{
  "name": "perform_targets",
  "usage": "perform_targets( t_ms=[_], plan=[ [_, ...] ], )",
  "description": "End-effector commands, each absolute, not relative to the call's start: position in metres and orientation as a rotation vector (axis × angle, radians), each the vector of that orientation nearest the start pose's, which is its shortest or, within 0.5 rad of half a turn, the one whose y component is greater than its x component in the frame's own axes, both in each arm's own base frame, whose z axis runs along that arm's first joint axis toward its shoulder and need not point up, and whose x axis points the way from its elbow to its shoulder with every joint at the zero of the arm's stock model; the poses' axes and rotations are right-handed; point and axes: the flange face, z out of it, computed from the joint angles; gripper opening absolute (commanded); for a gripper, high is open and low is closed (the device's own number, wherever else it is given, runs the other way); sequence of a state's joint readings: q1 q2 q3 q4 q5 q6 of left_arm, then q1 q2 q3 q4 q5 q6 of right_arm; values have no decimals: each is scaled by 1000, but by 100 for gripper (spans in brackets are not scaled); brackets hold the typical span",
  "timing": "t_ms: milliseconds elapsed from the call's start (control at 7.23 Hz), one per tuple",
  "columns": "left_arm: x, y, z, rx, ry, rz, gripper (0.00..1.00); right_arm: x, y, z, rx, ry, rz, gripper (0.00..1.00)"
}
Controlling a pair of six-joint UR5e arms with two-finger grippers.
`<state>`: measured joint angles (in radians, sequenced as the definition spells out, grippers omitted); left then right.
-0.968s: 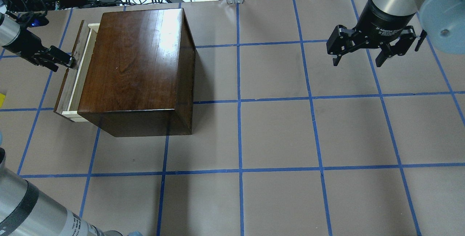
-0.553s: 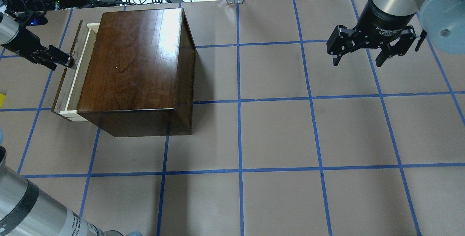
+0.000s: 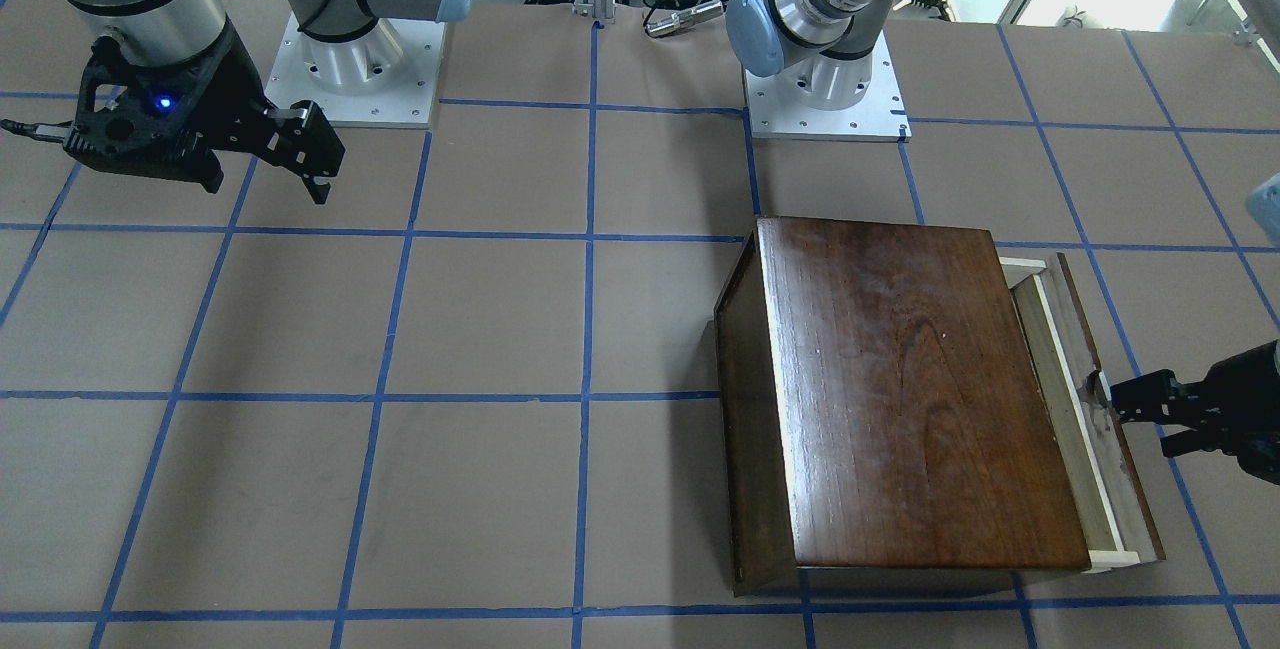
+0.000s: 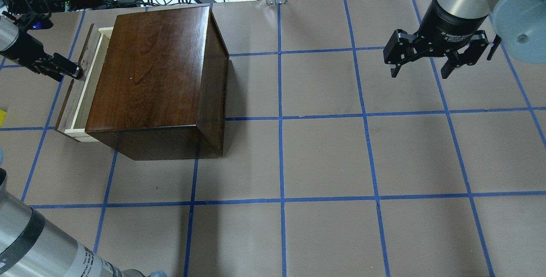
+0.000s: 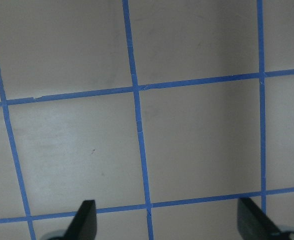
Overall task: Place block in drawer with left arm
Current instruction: 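Pull the drawer outward from the cabinet with the left gripper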
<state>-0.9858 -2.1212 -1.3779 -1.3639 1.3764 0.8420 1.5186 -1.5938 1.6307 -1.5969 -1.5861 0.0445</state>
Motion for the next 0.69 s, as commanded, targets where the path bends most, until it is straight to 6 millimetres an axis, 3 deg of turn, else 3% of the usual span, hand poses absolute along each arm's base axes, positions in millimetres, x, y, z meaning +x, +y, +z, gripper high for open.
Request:
perform_targets(
  t_ms=[0,553],
  plan=[
    [245,-645,279,408,3360,-24,100,107,-487,472,152,3153,17,100],
    [245,-644,285,401,3353,-26,100,107,-487,472,152,3153,17,100]
  ],
)
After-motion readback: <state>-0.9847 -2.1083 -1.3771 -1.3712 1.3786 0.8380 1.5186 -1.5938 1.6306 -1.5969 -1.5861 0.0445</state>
